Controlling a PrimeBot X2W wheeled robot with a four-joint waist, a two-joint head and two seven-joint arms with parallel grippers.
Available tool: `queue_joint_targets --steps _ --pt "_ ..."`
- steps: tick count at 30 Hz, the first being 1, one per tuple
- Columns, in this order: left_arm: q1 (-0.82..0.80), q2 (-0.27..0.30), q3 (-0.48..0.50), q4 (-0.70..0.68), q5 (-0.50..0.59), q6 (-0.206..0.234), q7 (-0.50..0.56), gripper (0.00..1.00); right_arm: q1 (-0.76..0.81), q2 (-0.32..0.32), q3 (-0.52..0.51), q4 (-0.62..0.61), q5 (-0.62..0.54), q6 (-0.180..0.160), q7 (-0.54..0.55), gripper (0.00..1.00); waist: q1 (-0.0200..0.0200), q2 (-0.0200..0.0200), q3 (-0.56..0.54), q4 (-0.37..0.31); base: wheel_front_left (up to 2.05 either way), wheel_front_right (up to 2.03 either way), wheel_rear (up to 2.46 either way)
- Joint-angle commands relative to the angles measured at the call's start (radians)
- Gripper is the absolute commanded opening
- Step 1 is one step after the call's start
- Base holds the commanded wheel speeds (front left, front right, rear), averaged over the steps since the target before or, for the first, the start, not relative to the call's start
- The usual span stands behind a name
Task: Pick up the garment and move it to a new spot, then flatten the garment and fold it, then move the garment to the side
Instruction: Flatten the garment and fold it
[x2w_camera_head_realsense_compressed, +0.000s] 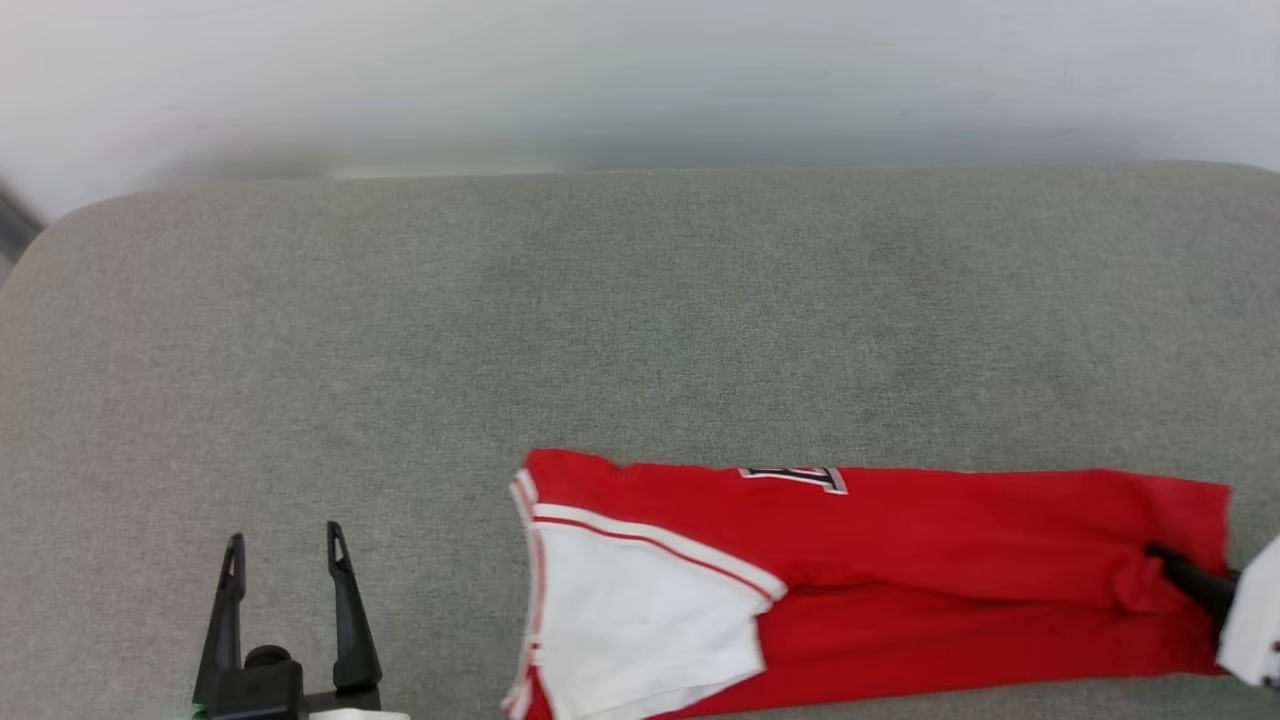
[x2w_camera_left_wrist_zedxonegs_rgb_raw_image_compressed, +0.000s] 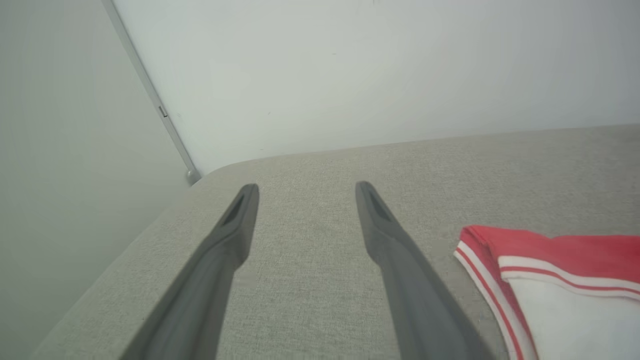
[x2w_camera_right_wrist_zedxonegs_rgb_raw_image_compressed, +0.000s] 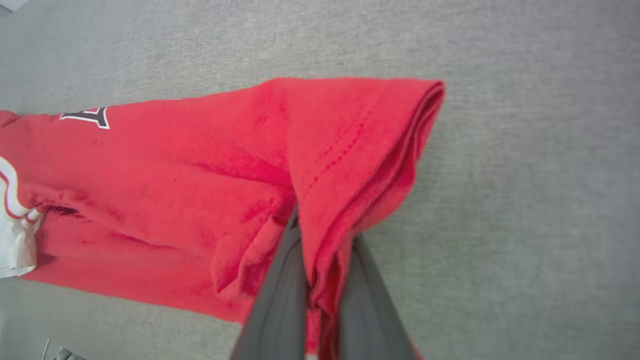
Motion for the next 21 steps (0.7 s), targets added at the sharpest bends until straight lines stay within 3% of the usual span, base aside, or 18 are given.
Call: queue_joint_targets --steps 1,7,13,21 --pt "0.01 -0.004 0.003 -0.004 0.006 -0.007 -0.005 1.0 -0.015 -0.021 -0.014 0.016 -0.01 -0.001 0.019 0.0 0.0 -0.0001 -0.003 -0.002 0.0 0.0 0.0" --pt "0.027 -0.019 0.011 -0.003 0.021 -0.03 -0.005 1.0 -0.004 -0.043 -0.037 -0.01 -0.018 -0.001 0.135 0.0 0.0 -0.0001 -0.019 -0.003 0.0 0.0 0.0" --pt "0.026 -0.028 0.014 0.0 0.029 -0.051 -0.005 1.0 0.029 -0.016 -0.015 -0.214 0.027 -0.001 0.246 0.0 0.0 -0.0001 -0.025 0.001 0.0 0.0 0.0" --pt "-0.005 -0.039 0.022 0.011 0.035 -0.071 -0.005 1.0 -0.075 0.042 0.078 -0.44 -0.085 -0.001 0.305 0.0 0.0 -0.0001 -0.004 0.012 0.0 0.0 0.0"
